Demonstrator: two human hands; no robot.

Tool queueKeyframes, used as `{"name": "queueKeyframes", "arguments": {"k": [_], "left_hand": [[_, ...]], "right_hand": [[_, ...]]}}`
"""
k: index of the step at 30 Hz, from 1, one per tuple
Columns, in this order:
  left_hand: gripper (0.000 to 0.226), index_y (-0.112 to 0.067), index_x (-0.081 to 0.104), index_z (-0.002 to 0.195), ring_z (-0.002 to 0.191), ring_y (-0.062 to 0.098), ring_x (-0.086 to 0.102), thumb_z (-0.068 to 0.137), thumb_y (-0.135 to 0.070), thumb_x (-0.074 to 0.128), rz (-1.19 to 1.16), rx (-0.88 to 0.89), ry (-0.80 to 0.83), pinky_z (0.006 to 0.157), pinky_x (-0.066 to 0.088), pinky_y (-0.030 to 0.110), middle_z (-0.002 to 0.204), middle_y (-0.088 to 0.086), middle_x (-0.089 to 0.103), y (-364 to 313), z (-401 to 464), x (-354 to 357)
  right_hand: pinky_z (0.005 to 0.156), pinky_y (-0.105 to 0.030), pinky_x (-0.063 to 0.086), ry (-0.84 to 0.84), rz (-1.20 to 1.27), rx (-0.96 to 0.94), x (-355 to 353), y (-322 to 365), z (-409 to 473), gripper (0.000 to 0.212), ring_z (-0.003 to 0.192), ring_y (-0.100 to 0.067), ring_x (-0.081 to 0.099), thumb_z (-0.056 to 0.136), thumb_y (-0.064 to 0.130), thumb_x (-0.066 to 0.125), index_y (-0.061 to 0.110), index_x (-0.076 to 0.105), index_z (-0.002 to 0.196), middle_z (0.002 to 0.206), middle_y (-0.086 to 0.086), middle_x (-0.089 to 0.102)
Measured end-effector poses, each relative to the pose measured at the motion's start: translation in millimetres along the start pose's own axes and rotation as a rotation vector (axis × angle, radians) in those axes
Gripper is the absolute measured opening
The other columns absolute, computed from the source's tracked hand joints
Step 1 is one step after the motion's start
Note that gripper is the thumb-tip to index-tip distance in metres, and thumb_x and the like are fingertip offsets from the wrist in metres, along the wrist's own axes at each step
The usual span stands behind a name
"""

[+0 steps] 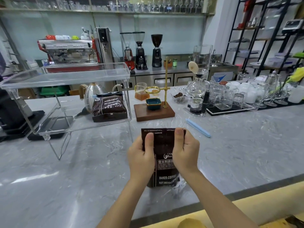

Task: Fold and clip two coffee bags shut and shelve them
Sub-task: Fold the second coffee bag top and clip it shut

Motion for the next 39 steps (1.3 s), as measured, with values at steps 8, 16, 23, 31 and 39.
{"name": "queueKeyframes", "arguments": {"k": [8, 16, 23, 31, 39], "left_hand": [[0.016, -0.011, 0.077, 0.091, 0.083, 0.026, 0.078, 0.077, -0.016, 0.080, -0.363, -0.540, 0.514, 0.071, 0.062, 0.032, 0.089, 0.011, 0.081, -9.6, 11.4, 10.8], [0.014, -0.013, 0.079, 0.087, 0.077, 0.021, 0.079, 0.076, -0.007, 0.082, -0.305, -0.440, 0.384, 0.065, 0.059, 0.027, 0.083, 0.007, 0.082, -14.6, 8.2, 11.9], [0.014, -0.014, 0.079, 0.079, 0.071, 0.019, 0.079, 0.076, 0.000, 0.081, -0.326, -0.452, 0.320, 0.060, 0.060, 0.023, 0.077, 0.005, 0.081, -15.9, 6.2, 8.5], [0.014, -0.014, 0.079, 0.076, 0.071, 0.021, 0.079, 0.075, 0.000, 0.081, -0.338, -0.491, 0.310, 0.062, 0.062, 0.027, 0.077, 0.007, 0.081, -17.0, 3.2, 6.1], [0.014, -0.016, 0.080, 0.073, 0.073, 0.023, 0.079, 0.076, -0.002, 0.081, -0.330, -0.519, 0.325, 0.062, 0.062, 0.028, 0.079, 0.009, 0.081, -13.6, 0.9, 4.8]], "right_hand": [[0.047, -0.018, 0.038, 0.037, 0.086, -0.019, -1.3, -8.9, -0.3, 0.057, 0.052, -0.009, 0.048, 0.099, 0.050, 0.037, 0.003, 0.052, 0.069, 0.055, 0.005, 0.048], [0.056, -0.016, 0.037, 0.089, 0.154, 0.020, 3.9, -12.6, 5.9, 0.034, 0.056, -0.002, 0.044, 0.100, 0.042, 0.039, 0.030, 0.045, 0.069, 0.060, 0.016, 0.046], [0.072, -0.024, 0.052, 0.211, 0.220, 0.111, -11.5, -43.8, 20.9, 0.038, 0.078, -0.012, 0.065, 0.098, 0.038, 0.035, 0.019, 0.066, 0.089, 0.082, -0.004, 0.069], [0.112, -0.042, 0.034, 0.303, -0.747, 0.381, -51.2, -195.8, 79.8, 0.046, 0.134, -0.032, 0.044, 0.095, 0.022, 0.050, 0.005, 0.047, 0.138, 0.145, -0.015, 0.050], [0.086, -0.041, 0.049, 0.287, -0.848, 0.455, -61.0, -211.4, 73.3, 0.025, 0.099, -0.036, 0.061, 0.093, 0.026, 0.055, 0.009, 0.071, 0.102, 0.104, -0.015, 0.068]]}}
Point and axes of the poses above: each hand's wrist, its own z-axis towards the middle knuckle, its own x-axis out of the palm, y = z × x, the point moved 5 cm from there along z, towards the middle knuckle
